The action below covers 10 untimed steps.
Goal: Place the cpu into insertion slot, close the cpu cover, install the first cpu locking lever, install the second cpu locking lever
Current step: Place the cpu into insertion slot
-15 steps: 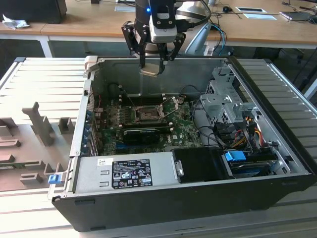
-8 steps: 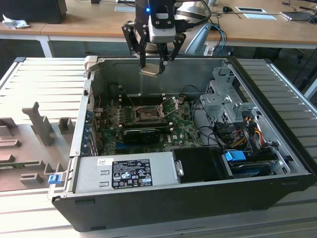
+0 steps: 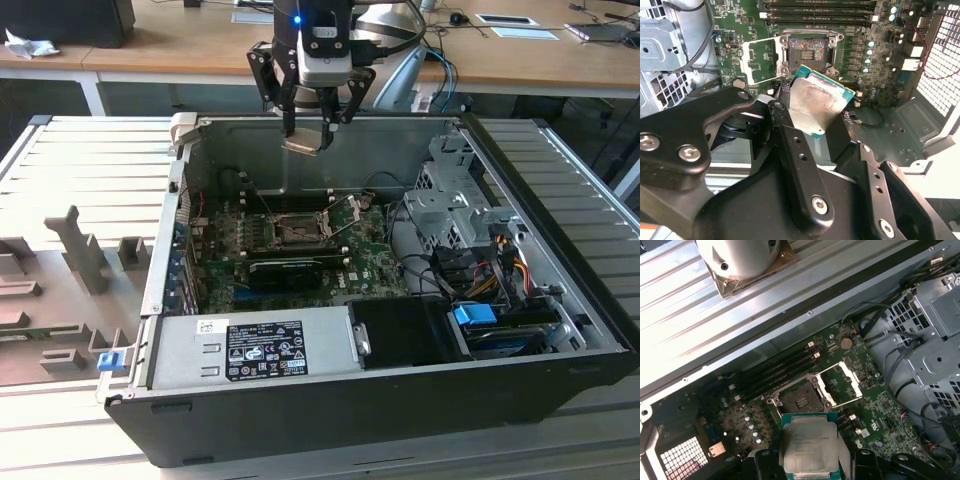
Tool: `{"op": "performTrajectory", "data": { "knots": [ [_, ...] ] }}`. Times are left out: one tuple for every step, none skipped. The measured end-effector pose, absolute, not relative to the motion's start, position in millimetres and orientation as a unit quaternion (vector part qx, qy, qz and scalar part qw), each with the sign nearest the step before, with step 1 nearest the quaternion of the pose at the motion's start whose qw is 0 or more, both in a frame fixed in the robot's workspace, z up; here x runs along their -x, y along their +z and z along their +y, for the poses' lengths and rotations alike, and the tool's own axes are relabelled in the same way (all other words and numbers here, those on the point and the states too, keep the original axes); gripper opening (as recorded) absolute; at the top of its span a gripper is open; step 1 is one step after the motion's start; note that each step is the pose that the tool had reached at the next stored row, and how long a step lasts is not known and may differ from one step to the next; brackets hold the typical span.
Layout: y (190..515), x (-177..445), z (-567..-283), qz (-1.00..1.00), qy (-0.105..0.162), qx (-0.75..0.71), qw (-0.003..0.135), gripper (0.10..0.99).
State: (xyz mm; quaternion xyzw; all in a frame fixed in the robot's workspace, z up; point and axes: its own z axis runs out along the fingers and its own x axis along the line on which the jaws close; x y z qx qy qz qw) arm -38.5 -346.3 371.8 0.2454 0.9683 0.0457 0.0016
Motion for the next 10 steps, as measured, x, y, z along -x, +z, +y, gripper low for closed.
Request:
{"op": "performTrajectory", "data": {
  "knots": [
    [371.8, 38.5, -346.3, 0.968, 0.046, -0.247, 0.002, 0.529],
    [371.8, 38.5, -346.3, 0.967, 0.046, -0.249, 0.002, 0.529],
    [371.8, 38.5, -346.3, 0.967, 0.046, -0.252, 0.002, 0.529],
    [371.8, 38.5, -346.3, 0.966, 0.046, -0.254, 0.002, 0.529],
    [371.8, 38.5, -346.3, 0.965, 0.046, -0.257, 0.002, 0.529],
    [371.8, 38.5, -346.3, 0.965, 0.046, -0.258, 0.002, 0.529],
    [371.8, 38.5, -346.3, 0.965, 0.046, -0.260, 0.002, 0.529],
    [371.8, 38.5, -346.3, 0.964, 0.046, -0.262, 0.002, 0.529],
    [371.8, 38.5, -346.3, 0.963, 0.046, -0.264, 0.002, 0.529],
    [371.8, 38.5, -346.2, 0.962, 0.046, -0.267, 0.003, 0.529]
  ]
}}
